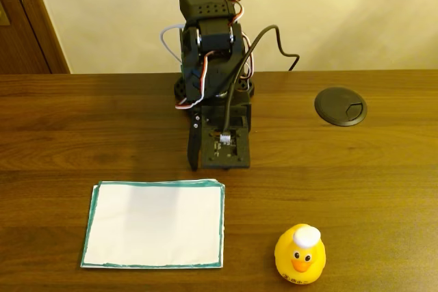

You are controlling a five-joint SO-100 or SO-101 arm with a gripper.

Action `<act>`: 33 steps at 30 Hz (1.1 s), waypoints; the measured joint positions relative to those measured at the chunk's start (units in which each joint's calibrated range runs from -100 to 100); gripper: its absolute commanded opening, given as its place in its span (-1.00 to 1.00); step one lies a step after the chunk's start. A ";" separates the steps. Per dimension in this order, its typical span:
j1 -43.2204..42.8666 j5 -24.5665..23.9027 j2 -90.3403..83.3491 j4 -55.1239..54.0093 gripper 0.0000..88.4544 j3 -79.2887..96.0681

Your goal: Grab the yellow duck toy and put inside the green color rectangle box on the table

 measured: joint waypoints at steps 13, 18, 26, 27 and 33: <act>4.98 3.08 24.86 9.18 -0.17 -40.67; -2.99 3.03 37.81 -1.56 -0.13 -45.03; -18.12 0.59 65.38 -26.45 -0.08 -51.26; -20.21 0.20 70.18 -28.40 -0.08 -54.03; -25.46 -1.27 89.40 -41.68 -0.04 -57.79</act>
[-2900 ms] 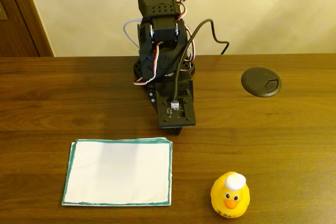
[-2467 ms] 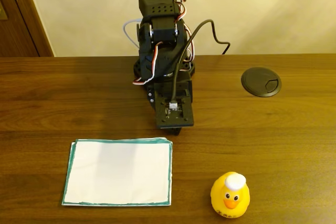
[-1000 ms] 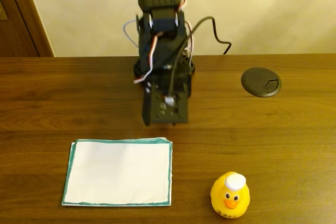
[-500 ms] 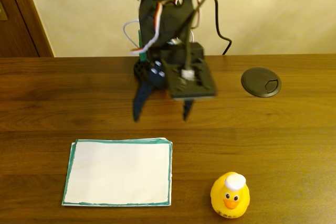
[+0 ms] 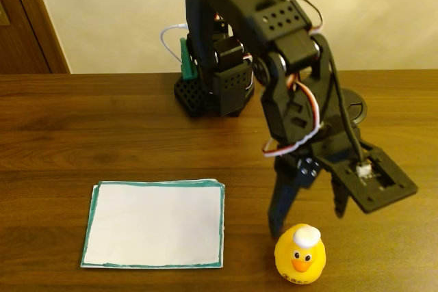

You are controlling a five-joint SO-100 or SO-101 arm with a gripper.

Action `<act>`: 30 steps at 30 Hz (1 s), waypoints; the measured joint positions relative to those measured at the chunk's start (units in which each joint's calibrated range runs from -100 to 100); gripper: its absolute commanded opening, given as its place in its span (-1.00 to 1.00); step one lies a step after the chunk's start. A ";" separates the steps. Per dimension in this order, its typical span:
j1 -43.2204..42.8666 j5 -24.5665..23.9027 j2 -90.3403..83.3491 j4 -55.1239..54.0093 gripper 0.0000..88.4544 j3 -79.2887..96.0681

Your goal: Grab the yellow duck toy and put inside the green color rectangle box on the table

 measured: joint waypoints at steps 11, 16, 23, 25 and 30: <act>2.81 1.47 2.72 -12.10 -0.05 8.41; 3.26 1.66 5.12 -19.62 -0.07 11.18; 3.99 1.76 7.42 -23.82 -0.58 11.18; 3.81 1.32 7.42 -24.40 -0.71 11.58; 4.17 0.93 7.31 -26.94 -0.97 13.16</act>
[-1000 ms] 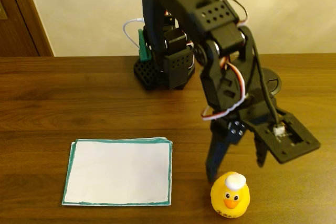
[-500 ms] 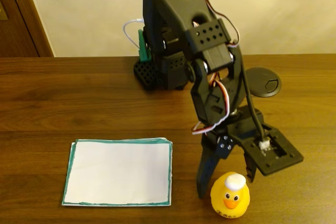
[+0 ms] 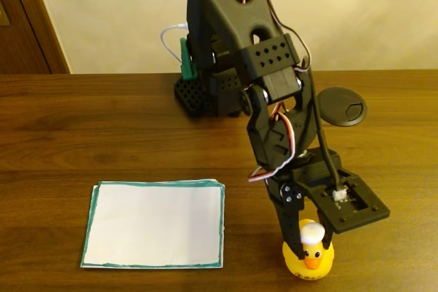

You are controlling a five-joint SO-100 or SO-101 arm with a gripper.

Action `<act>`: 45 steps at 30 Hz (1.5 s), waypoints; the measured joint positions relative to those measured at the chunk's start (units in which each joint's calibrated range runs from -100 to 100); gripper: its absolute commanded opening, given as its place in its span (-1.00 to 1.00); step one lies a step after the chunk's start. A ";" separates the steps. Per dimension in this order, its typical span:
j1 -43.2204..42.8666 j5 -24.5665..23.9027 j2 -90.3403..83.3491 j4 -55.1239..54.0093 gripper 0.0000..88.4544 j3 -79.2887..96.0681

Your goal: Grab the yellow duck toy and put inside the green color rectangle box on the table

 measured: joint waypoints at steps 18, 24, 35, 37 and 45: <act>31.08 13.14 -44.28 54.86 -1.00 -3.17; 36.25 15.09 -46.27 45.19 -0.98 8.91; 34.98 15.43 -35.51 33.38 -0.24 9.30; 34.16 15.24 -35.82 33.48 -0.10 9.30; 36.52 15.29 -47.62 44.12 -0.11 9.10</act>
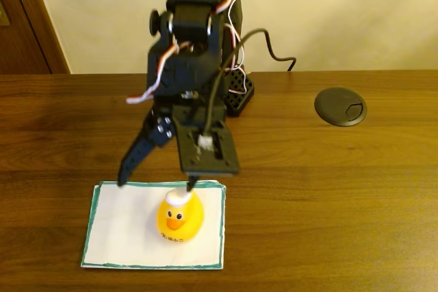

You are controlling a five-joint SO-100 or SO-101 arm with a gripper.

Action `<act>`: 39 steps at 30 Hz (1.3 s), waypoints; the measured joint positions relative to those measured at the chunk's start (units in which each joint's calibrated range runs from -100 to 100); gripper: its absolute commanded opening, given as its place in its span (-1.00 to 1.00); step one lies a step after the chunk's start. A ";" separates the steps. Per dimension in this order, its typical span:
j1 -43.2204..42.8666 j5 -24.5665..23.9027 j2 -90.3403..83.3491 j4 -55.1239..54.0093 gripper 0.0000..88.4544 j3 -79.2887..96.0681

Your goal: Grab the yellow duck toy and put inside the green color rectangle box on the table

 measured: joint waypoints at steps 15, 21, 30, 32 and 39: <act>-13.50 -11.38 -46.58 18.94 -1.00 28.30; -13.41 -11.09 -48.88 17.96 -1.00 34.64; -11.15 -12.21 -49.19 21.67 -0.98 38.00; -11.60 -12.41 -49.19 22.25 -0.98 38.00; -11.60 -12.41 -49.19 22.45 -0.98 38.00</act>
